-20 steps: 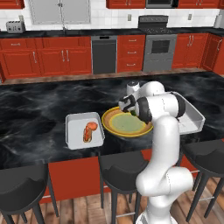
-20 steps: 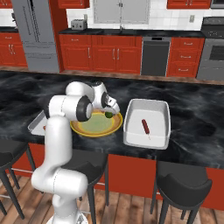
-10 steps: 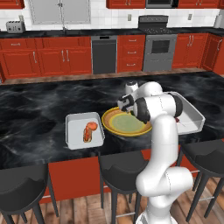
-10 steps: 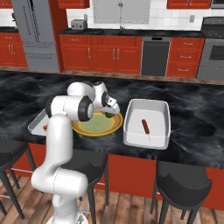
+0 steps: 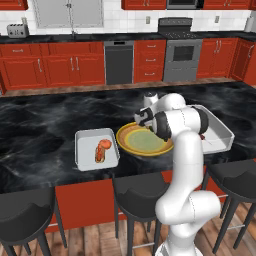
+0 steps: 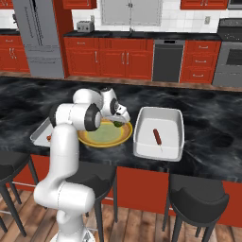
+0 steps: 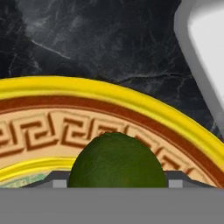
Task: Place one cooked food and one vegetable from the large plate to each tupperware container.
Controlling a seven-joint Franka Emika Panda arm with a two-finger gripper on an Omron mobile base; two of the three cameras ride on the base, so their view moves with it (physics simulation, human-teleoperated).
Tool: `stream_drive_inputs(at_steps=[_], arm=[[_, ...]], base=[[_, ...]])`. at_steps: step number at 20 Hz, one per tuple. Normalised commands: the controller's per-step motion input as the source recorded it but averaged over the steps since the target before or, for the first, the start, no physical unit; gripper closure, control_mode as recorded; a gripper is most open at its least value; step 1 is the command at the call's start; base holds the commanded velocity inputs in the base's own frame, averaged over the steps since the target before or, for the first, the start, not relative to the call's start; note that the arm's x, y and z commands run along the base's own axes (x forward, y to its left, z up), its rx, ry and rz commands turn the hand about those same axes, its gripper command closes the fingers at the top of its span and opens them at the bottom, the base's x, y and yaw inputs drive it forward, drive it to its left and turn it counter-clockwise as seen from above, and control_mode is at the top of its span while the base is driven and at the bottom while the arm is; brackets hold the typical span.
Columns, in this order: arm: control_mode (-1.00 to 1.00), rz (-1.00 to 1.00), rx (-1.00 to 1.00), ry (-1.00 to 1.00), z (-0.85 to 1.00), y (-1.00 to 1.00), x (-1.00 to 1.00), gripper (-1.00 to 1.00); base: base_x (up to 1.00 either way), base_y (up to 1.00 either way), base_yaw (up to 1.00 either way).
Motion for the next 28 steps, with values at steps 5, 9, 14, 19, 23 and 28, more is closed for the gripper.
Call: stream_drive_inputs(at_steps=[5,9,14,19,23,28], arm=[[-1.00,-0.01,0.00,-0.04,0.74,0.00,-0.31,1.00],[-1.00,0.00,0.00,-0.08,1.00,-0.40,-0.75,1.00],[-1.00,0.00,0.00,-0.02,1.00,-0.50,-0.62,1.00],[-1.00,-0.07,0.00,0.10,0.67,-0.87,-0.22,1.00],[-1.00,-0.15,0.05,0.23,0.19,-1.00,0.02,1.00],[-1.00,-0.21,0.35,0.43,-0.15,-0.92,0.13,1.00]], base=[[0.00,0.00,0.00],[0.00,0.00,0.00],[0.00,0.00,0.00],[0.00,0.00,0.00],[0.00,0.00,0.00],[0.00,0.00,0.00]])
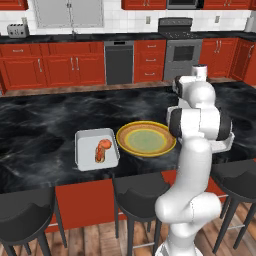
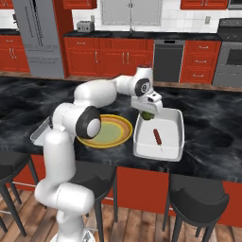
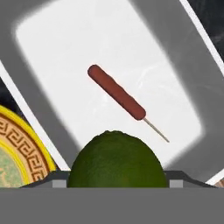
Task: Place one cooked food and one vegetable from the large plate to each tupperware container.
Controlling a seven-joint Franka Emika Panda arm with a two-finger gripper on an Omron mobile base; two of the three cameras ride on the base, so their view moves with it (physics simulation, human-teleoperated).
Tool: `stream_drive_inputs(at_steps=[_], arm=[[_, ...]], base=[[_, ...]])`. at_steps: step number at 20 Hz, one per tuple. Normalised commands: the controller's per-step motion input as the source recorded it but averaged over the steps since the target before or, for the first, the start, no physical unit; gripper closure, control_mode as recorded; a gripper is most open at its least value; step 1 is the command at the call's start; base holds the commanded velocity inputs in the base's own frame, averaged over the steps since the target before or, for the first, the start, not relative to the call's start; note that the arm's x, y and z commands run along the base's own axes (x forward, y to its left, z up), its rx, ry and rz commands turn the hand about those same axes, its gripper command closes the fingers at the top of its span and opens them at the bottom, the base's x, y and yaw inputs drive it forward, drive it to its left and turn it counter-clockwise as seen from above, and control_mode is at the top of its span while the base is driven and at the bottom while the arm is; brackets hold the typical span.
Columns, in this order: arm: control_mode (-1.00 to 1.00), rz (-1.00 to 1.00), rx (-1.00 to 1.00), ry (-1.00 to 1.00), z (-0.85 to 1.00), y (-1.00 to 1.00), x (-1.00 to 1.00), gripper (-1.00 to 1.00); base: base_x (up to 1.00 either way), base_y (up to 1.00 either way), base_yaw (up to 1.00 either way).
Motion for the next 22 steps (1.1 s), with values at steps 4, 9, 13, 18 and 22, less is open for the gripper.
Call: stream_drive_inputs(at_steps=[4,9,13,18,22], arm=[[-1.00,-0.19,0.41,0.22,-0.33,-0.48,0.00,1.00],[-1.00,-0.20,0.10,0.04,-0.55,-0.14,0.13,1.00],[-1.00,-0.22,0.04,0.12,-0.39,0.06,0.04,1.00],[-1.00,-0.12,-0.05,0.00,-0.67,0.29,-0.16,1.00],[-1.00,-0.02,-0.27,-0.07,-0.60,0.54,-0.39,1.00]], base=[[0.00,0.00,0.00],[0.00,0.00,0.00],[0.00,0.00,0.00],[0.00,0.00,0.00],[0.00,0.00,0.00]])
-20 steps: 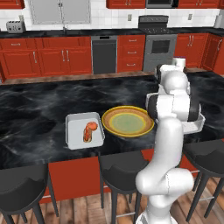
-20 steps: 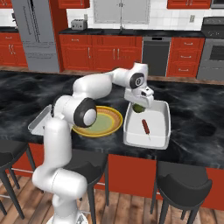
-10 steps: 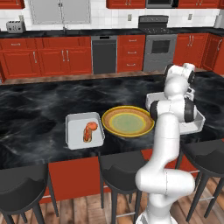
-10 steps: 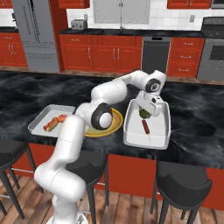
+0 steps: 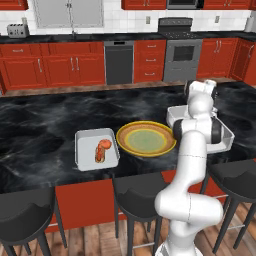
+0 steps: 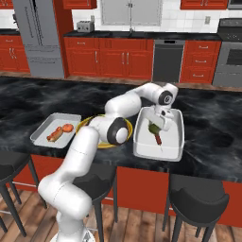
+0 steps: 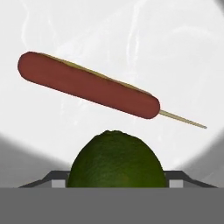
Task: Place one cooked food and one vegetable from the large plate to each tupperware container.
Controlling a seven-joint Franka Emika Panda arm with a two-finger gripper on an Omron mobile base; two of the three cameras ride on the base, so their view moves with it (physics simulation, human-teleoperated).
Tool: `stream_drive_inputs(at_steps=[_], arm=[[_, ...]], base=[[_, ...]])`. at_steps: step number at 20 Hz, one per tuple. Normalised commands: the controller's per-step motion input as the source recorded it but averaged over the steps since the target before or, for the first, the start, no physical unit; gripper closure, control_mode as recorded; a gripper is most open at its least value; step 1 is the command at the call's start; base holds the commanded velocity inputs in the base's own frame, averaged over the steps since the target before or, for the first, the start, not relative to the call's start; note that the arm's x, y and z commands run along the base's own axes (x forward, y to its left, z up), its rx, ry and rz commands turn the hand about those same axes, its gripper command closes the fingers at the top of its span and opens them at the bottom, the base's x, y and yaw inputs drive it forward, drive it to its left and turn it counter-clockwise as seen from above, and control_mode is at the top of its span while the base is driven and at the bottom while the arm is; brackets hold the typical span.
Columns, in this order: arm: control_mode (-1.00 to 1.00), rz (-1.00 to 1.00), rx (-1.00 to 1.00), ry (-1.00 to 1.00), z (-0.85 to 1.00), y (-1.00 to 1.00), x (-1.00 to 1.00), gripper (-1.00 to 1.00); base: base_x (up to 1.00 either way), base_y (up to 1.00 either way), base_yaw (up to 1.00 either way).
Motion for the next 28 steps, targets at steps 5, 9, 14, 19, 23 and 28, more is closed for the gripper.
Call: stream_drive_inputs(at_steps=[5,9,14,19,23,28], arm=[[-1.00,0.00,-0.15,-0.11,-0.29,0.40,-0.08,1.00],[-1.00,0.00,0.00,-0.04,0.00,0.00,0.00,1.00],[-1.00,0.00,0.00,-0.06,0.00,0.00,0.00,-1.00],[-1.00,0.00,0.00,-0.05,0.00,-0.05,0.00,-1.00],[-1.00,0.00,0.00,-0.06,0.00,-0.25,0.08,-1.00],[-1.00,0.00,-0.04,0.00,0.26,0.00,-0.19,-1.00]], base=[[0.00,0.00,0.00],[0.00,0.00,0.00],[0.00,0.00,0.00],[0.00,0.00,0.00],[0.00,0.00,0.00],[0.00,0.00,0.00]])
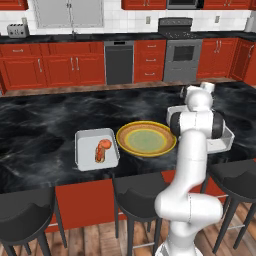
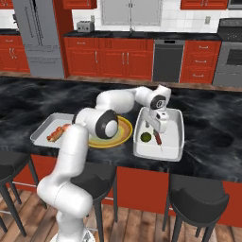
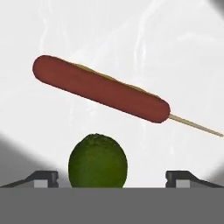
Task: Place one cooked food and one vegetable from the large plate to each tupperware container.
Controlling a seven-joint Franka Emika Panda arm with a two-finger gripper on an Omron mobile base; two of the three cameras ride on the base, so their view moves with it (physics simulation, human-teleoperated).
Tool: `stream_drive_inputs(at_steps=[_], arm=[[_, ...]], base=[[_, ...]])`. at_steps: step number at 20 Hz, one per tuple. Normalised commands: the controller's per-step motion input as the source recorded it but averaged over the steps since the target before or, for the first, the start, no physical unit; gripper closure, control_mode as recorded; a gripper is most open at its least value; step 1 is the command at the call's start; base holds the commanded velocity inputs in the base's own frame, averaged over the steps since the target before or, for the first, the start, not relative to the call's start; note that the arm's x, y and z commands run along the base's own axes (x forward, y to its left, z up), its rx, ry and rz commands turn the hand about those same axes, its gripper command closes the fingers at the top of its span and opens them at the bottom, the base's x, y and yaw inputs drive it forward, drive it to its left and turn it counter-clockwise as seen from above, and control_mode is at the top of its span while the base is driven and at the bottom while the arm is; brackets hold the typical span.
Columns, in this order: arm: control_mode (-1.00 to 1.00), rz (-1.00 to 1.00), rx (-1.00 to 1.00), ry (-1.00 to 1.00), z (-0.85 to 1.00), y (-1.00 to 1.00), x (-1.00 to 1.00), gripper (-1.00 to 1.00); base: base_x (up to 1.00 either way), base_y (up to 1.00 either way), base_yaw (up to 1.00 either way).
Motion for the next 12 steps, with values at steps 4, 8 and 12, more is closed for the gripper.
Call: stream_drive_inputs(at_steps=[4,8,12], arm=[[-1.00,0.00,-0.15,-0.05,0.98,0.51,-0.85,-1.00],[-1.00,0.01,-0.08,-0.01,1.00,0.70,-1.00,-1.00],[-1.00,0.22,0.00,-0.23,0.59,0.96,-1.00,-1.00]], base=[[0.00,0.00,0.00],[0.00,0.00,0.00],[0.00,0.00,0.00]])
